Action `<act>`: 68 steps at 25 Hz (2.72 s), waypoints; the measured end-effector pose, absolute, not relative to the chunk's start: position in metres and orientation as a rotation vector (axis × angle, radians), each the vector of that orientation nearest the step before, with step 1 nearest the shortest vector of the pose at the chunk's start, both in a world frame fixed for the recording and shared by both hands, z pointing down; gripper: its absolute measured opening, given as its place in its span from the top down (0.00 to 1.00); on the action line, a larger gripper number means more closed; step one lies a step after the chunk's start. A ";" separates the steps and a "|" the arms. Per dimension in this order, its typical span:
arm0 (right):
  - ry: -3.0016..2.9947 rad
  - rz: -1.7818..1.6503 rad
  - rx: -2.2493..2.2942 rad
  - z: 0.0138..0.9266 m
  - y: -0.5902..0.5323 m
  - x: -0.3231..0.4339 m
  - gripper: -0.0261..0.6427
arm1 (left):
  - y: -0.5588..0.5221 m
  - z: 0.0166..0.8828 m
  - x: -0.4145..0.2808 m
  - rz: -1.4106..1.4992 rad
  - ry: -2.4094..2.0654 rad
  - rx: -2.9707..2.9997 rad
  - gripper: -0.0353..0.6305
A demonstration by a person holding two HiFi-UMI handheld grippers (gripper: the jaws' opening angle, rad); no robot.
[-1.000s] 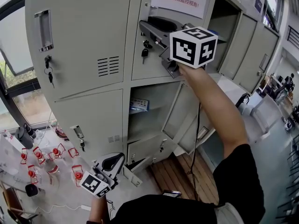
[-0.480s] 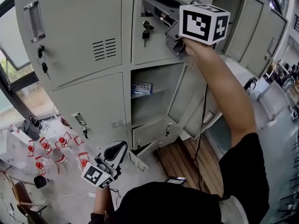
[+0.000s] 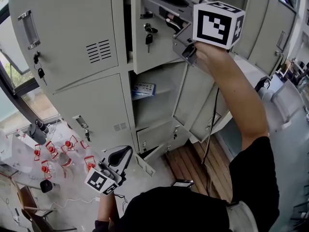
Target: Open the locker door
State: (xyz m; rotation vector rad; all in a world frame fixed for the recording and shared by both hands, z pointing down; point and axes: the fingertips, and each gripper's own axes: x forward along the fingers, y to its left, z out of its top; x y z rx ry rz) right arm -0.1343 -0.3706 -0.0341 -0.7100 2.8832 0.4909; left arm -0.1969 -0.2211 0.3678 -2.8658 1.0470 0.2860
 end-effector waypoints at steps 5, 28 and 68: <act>2.908 0.441 -0.545 -0.034 -0.353 -0.126 0.89 | -0.213 0.362 -0.183 0.302 1.079 -2.840 0.92; 2.933 0.326 -0.043 -0.031 -0.295 -0.056 0.90 | -0.190 0.356 -0.106 0.283 1.170 -2.781 0.92; 2.872 0.183 0.444 -0.029 -0.272 0.078 0.90 | -0.180 0.357 -0.034 0.211 1.150 -2.780 0.92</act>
